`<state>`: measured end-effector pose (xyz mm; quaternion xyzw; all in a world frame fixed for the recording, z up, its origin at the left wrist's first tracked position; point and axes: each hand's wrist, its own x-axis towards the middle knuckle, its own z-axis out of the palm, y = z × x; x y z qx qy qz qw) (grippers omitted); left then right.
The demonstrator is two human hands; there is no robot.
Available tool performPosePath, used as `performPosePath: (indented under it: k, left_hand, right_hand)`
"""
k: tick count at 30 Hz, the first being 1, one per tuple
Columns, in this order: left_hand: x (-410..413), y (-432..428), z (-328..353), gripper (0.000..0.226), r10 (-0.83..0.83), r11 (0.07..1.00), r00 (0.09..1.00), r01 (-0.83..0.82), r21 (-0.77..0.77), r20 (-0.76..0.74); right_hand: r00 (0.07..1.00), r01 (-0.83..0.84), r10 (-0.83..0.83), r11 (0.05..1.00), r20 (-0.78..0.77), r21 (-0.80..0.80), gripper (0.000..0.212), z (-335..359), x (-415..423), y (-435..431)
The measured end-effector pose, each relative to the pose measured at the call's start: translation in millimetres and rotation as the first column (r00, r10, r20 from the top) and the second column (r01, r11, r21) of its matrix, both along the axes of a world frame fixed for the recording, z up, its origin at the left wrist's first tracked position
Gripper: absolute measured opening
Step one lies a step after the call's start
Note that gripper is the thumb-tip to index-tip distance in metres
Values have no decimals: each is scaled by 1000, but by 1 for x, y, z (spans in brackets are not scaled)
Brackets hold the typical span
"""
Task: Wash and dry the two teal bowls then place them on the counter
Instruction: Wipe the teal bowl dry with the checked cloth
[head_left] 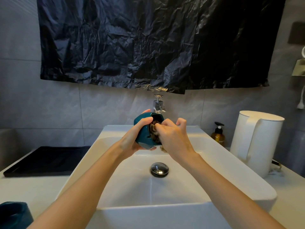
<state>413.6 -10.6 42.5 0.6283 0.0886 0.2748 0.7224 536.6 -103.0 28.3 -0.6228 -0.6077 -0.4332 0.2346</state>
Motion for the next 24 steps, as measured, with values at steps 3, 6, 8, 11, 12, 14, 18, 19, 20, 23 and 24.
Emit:
performPosePath:
  k: [3, 6, 8, 11, 12, 14, 18, 19, 20, 23, 24]
  left_hand:
    - [-1, 3, -1, 56, 28, 999, 999, -27, 35, -21]
    - [0, 6, -4, 55, 35, 998, 996, -30, 56, -81]
    - [2, 5, -6, 54, 35, 996, 991, -25, 81, -127]
    - [5, 5, -8, 58, 36, 995, 988, -21, 96, -150]
    - [6, 5, -8, 59, 37, 995, 988, -22, 98, -149]
    - [5, 6, -8, 58, 38, 995, 989, -24, 95, -146]
    - [4, 8, -8, 54, 12, 1000, 995, -10, 20, -102]
    - [4, 8, -7, 53, 13, 1000, 996, -13, 0, -86]
    - [4, 9, -6, 51, 12, 1000, 997, -14, -19, -70]
    - [0, 12, -4, 50, 8, 997, 1000, -10, -80, -27]
    - [-1, 14, -3, 50, 6, 995, 1000, -8, -99, -21]
  right_hand:
    - [999, 4, -11, 980, -36, -197, 15, 0, -3, -1]
    - [978, -103, 32, 933, -206, -345, 20, -3, -3, 2]
    - [947, -183, 55, 903, -315, -390, 29, -5, -5, 3]
    - [854, -289, 54, 877, -518, -385, 38, -7, -6, 7]
    - [816, -326, 71, 876, -573, -355, 41, -7, -8, 7]
    - [683, -454, 153, 855, -714, -250, 41, -4, -14, 4]
    - [187, -663, 188, 748, -964, 17, 26, 8, -24, 0]
    - [114, -682, 175, 730, -978, 52, 27, 10, -21, 0]
    - [81, -699, 167, 713, -983, 63, 35, 12, -17, -1]
    - [167, -720, 212, 693, -963, 28, 27, 13, -5, -4]
    - [188, -706, 258, 706, -948, 52, 18, 13, -4, -5]
